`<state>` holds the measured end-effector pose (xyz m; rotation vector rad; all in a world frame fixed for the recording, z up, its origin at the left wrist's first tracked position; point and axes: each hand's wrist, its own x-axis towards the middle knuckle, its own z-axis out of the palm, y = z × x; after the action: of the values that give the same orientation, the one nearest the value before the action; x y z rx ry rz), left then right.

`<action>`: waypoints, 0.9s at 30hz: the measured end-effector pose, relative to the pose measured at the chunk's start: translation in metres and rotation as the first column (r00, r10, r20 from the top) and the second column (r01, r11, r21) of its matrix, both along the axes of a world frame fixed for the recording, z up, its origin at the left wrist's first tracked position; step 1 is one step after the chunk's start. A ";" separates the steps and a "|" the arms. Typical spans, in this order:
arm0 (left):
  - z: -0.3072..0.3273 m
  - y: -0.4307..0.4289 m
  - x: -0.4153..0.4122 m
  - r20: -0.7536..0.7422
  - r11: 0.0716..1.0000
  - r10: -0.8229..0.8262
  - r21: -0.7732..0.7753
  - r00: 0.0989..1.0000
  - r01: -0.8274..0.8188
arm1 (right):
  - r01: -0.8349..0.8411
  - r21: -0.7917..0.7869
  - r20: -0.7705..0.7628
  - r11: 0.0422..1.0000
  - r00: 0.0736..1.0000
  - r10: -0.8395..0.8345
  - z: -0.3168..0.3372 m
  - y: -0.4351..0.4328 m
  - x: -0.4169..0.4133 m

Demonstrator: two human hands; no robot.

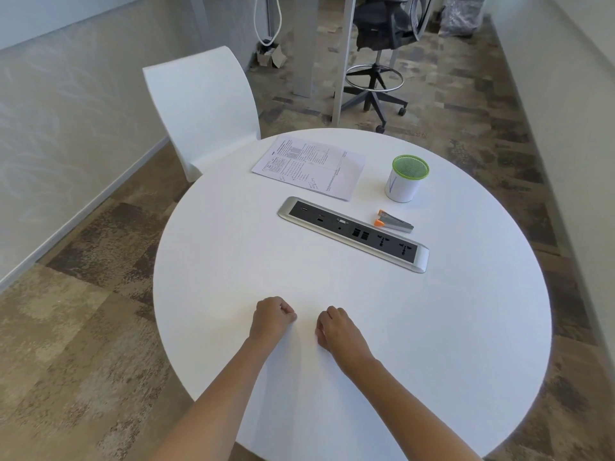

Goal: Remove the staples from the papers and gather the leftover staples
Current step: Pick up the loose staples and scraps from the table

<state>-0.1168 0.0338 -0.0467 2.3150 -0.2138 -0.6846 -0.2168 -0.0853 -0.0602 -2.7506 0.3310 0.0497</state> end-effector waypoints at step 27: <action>0.002 0.013 0.015 -0.576 0.771 0.296 -0.326 0.762 -0.546 | 0.124 0.300 0.053 0.946 0.988 -0.147 0.007 -0.003 0.010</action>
<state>-0.1016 0.0468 -0.0452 1.5531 0.3623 -0.8411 -0.2073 -0.0879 -0.0536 -2.4197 0.4523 -0.0368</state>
